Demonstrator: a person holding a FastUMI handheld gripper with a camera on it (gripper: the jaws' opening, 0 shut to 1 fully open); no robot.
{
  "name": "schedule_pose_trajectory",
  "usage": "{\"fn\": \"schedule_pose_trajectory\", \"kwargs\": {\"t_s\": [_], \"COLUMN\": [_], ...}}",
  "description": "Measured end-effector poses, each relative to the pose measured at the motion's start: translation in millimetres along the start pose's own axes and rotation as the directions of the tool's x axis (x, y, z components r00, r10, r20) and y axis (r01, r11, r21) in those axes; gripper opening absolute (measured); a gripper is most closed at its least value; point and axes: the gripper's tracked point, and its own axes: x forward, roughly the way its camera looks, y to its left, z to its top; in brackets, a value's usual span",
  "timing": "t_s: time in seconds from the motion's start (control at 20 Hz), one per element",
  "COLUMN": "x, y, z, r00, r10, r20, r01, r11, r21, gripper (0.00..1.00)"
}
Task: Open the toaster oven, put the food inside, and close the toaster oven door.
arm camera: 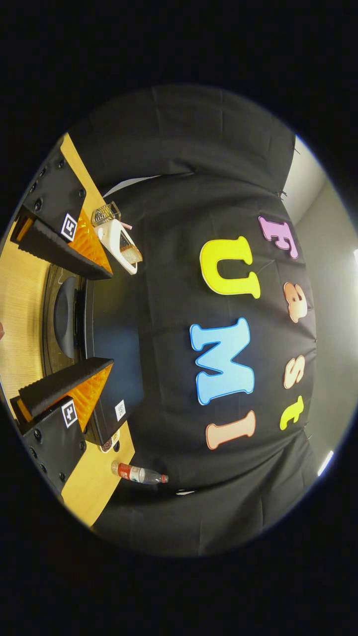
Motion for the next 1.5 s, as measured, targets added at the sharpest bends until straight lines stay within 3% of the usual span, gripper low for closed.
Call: {"fn": "schedule_pose_trajectory", "kwargs": {"t_s": [0.5, 0.65, 0.8, 1.5], "x": [29.7, 32.5, 31.8, -11.3], "y": [-9.5, -11.4, -8.2, -6.9], "z": [-47.9, -49.6, -49.9, -74.6], "r00": [0.989, 0.989, 0.992, 0.99], "r10": [-0.076, -0.097, -0.098, -0.064], "r20": [-0.123, -0.109, -0.081, -0.129], "r01": [0.078, 0.095, 0.091, 0.052], "r11": [0.997, 0.995, 0.992, 0.994], "r21": [0.012, -0.016, -0.091, -0.093], "gripper": [0.99, 0.99, 0.98, 0.99]}}
